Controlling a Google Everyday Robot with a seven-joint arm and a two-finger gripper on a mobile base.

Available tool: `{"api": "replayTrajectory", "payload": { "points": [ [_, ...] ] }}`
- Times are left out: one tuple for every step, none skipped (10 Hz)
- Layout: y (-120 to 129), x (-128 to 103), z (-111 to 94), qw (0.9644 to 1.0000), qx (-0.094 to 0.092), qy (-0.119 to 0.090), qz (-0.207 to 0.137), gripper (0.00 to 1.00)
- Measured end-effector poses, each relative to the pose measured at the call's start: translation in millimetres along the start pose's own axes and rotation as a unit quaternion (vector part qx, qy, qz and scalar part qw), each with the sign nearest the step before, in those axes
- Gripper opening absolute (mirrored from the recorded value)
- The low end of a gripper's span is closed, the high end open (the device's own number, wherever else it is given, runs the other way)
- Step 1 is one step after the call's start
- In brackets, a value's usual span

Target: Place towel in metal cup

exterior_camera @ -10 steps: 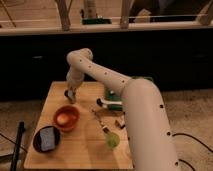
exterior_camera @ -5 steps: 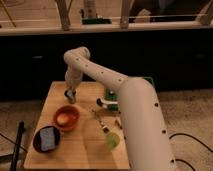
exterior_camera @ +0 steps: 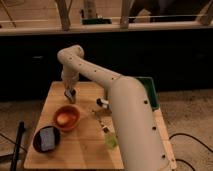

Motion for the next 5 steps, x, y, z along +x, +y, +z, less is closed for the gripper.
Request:
{"api": "replayTrajectory", "payload": {
  "points": [
    [-1.1, -0.3, 0.9, 1.0000, -0.003, -0.002, -0.002, 0.00],
    [-2.0, 0.9, 1.6, 1.0000, -0.004, -0.003, -0.003, 0.00],
    [-1.9, 2.3, 2.1, 1.0000, -0.004, -0.004, -0.002, 0.00],
    [-0.7, 3.9, 2.7, 1.0000, -0.006, -0.006, 0.000, 0.04],
    [-0.2, 4.7, 3.4, 0.9999, -0.008, -0.007, 0.001, 0.11]
  ]
}}
